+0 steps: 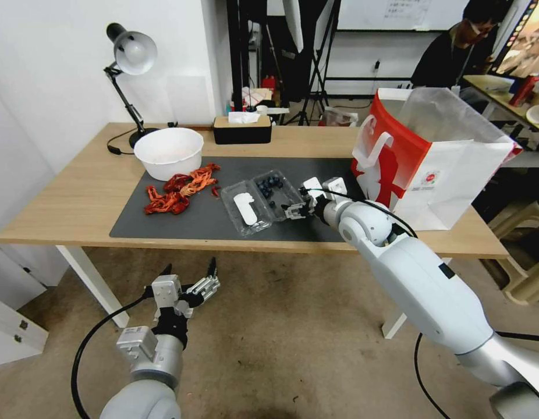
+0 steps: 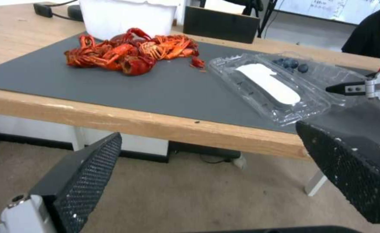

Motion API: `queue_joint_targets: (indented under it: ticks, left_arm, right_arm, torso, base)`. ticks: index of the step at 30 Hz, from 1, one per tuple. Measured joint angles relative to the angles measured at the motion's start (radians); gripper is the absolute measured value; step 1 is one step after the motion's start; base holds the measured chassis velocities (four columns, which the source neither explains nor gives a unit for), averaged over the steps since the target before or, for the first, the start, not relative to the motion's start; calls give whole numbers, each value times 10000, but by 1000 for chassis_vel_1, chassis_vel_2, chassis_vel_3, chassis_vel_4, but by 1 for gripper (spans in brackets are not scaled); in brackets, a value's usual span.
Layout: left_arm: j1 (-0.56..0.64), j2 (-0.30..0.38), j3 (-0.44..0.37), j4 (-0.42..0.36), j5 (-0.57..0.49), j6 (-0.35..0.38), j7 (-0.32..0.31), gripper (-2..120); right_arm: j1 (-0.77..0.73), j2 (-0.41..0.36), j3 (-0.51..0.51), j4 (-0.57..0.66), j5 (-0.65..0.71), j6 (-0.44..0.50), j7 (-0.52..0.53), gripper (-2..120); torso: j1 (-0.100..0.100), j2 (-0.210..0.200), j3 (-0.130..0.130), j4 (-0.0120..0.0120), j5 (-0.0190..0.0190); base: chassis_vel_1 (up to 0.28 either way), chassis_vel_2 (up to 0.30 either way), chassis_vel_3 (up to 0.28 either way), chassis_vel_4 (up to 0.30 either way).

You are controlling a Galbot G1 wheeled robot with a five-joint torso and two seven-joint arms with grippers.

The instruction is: Close the takeout container lid, then place the container into the takeout bag.

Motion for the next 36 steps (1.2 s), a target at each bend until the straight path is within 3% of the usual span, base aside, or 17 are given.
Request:
queue_joint_targets:
  ticks: [36]
  left_arm:
    - [-91,114,55,275,17,-199,7,100]
  right_arm:
    - [-202,-362,-99,308,421,24,1343,100]
  torso:
    - [-1,0,-1,1,0]
  base:
    - [0,0,0,0]
